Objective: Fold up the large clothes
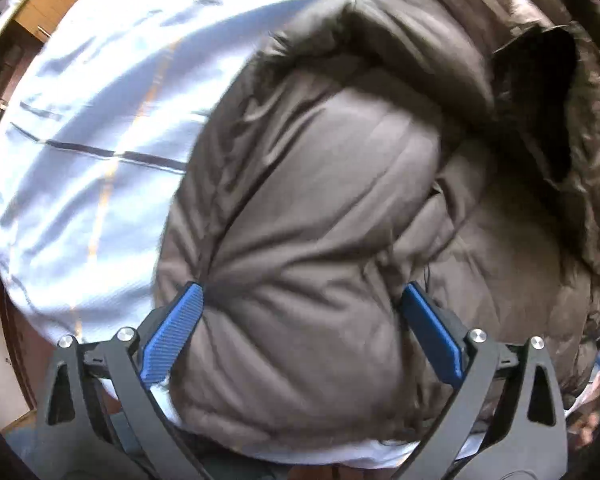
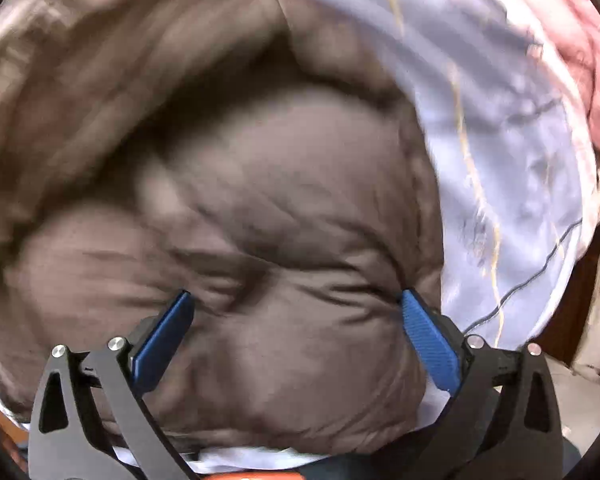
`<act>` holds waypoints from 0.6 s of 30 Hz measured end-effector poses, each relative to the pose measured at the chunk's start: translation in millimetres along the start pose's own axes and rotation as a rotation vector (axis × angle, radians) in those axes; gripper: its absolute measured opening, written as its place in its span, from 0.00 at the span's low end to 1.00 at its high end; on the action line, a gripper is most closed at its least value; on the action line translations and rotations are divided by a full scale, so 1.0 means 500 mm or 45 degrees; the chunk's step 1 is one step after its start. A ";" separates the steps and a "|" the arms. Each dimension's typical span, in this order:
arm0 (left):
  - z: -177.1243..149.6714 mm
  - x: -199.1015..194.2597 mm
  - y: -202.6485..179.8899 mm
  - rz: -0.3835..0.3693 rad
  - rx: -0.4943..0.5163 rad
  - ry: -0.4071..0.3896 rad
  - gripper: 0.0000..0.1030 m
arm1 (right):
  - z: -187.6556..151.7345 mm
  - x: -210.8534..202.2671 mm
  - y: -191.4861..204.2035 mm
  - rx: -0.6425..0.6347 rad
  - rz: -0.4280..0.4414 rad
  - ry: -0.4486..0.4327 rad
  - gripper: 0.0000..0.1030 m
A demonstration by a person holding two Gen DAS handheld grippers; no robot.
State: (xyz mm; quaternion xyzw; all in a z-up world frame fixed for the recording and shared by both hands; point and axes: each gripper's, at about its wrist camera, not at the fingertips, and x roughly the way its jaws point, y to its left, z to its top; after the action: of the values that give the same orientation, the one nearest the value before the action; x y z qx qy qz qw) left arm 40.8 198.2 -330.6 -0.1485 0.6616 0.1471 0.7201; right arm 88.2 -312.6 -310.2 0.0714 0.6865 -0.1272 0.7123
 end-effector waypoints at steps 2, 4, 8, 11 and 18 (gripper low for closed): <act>-0.020 -0.012 0.017 -0.011 -0.061 -0.058 0.98 | 0.000 -0.097 0.087 -0.122 0.204 -0.143 0.99; -0.029 -0.007 0.021 -0.028 -0.103 -0.053 0.97 | 0.003 -0.163 0.192 -0.293 0.403 -0.176 0.99; -0.012 -0.011 0.016 0.004 -0.063 -0.083 0.97 | 0.019 -0.259 0.449 -0.599 0.693 -0.206 0.99; 0.020 0.006 0.039 0.020 -0.109 -0.074 0.97 | 0.050 -0.286 0.637 -0.759 0.638 -0.248 0.99; 0.039 0.088 0.099 -0.103 -0.156 0.093 0.98 | 0.198 -0.178 0.951 -1.086 0.254 -0.253 0.99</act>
State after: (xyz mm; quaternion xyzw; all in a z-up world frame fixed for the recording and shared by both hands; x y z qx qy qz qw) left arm 41.7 252.1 -373.8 -0.2242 0.6707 0.1524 0.6904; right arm 313.6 122.6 -251.7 -0.1753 0.5956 0.2304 0.7493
